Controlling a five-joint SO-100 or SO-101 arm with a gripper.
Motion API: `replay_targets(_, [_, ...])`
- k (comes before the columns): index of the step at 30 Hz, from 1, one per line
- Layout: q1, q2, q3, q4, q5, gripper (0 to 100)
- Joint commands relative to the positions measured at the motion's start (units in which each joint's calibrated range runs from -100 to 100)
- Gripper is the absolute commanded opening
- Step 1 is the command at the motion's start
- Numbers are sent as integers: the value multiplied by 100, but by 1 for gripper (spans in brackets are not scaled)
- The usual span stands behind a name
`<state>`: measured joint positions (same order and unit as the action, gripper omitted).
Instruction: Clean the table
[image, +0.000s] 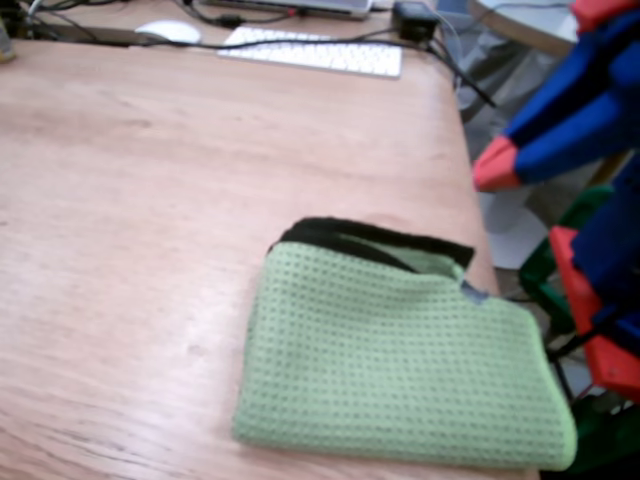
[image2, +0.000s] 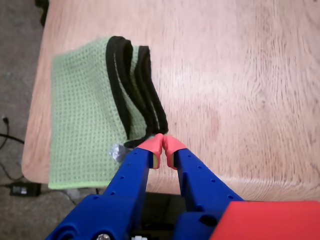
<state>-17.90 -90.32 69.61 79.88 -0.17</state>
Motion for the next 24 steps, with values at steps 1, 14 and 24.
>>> replay_targets(1, [13, -16, 679, -451, -10, 0])
replay_targets(14, [1248, -745, 1982, -779, 39, 0])
replay_targets(24, [1367, -745, 1991, -779, -24, 0])
